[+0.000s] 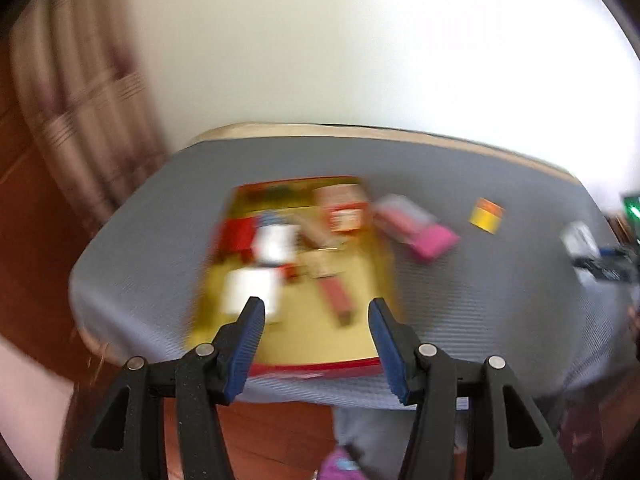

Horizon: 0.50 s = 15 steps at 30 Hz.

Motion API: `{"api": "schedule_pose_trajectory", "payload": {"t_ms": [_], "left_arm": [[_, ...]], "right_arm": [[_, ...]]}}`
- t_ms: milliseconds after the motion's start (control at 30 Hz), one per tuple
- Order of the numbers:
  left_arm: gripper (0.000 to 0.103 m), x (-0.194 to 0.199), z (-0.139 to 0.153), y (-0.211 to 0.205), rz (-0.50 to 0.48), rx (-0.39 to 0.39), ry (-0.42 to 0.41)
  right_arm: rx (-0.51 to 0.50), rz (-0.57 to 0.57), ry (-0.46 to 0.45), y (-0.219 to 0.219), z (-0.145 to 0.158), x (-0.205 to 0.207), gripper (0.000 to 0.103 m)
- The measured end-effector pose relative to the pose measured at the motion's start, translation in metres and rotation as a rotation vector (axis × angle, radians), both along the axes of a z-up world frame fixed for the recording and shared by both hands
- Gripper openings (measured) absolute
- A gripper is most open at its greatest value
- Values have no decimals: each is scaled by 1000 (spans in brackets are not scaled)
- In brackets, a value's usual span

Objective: Organize rigid objects
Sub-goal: 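Grasp the clear plastic toothbrush box with the right gripper, then grasp the red-yellow striped cube with the left gripper while right holds the clear box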

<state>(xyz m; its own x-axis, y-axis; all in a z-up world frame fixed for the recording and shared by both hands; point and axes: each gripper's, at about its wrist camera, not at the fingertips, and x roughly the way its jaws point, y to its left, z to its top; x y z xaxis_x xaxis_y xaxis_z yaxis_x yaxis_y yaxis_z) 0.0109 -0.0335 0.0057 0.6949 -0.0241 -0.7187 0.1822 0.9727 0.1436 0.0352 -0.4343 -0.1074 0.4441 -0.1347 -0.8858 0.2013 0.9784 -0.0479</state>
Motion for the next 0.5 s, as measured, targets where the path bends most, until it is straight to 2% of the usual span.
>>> {"api": "schedule_pose_trajectory", "payload": {"t_ms": [167,333,500], "left_arm": [[55,27,-2,-78,-207,32,56],[55,70,-10,-137,-363,50,88],[55,123,-37,-188,-458,80,149]], "right_arm": [[32,-47,-56,-13,-16,-10,58],[1,-39,-131,-8,-19,-22,58],[70,-58,-169,-24,-25,-35,58]]}}
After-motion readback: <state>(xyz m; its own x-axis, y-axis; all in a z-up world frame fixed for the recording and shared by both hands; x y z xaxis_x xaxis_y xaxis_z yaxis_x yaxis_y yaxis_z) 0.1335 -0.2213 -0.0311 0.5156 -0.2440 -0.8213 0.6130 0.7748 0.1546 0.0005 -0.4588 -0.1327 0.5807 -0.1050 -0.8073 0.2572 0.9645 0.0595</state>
